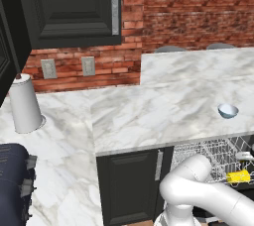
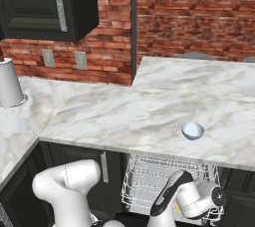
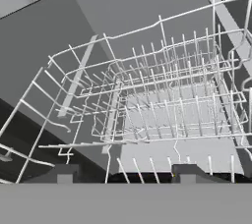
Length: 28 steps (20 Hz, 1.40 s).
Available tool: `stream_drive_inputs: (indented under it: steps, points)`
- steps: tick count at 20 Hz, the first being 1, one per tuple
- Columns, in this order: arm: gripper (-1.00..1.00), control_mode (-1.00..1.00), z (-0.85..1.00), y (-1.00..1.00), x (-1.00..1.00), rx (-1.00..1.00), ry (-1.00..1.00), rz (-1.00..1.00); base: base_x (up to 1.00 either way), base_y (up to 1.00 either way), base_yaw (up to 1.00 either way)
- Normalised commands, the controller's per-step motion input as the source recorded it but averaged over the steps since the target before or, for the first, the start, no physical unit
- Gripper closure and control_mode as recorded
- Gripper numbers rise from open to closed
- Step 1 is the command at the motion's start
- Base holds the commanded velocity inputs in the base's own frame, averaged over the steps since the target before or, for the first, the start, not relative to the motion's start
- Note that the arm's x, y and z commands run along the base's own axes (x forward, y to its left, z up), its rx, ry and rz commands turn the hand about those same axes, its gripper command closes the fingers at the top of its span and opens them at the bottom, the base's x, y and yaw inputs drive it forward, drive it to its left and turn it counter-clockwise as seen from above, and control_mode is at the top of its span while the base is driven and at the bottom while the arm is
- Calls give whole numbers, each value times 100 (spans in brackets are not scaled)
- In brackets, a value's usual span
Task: Pick up the cup and bowl from the counter, place them in the dishwasher, and close the dishwasher door.
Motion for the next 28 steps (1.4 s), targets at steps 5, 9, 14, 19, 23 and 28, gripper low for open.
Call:
stream_drive_inputs:
  steps: [5, 9, 14, 19, 23, 28]
  points:
    - [-100, -100, 22, -21, -24, 0, -6, 1, 0, 0, 0]
    - [-100, -100, 42, -13, -2, 0, 0, 0, 0, 0, 0]
    - [-100, -100, 66, -1, -2, 15, 0, 0, 0, 0, 0]
    - [-100, -100, 66, 0, -17, 33, 0, 0, 0, 0, 0]
    - [-100, -100, 57, 0, -14, 37, 0, 0, 0, 0, 0]
    - [-100, -100, 71, 16, -3, 8, 0, 0, 0, 0, 0]
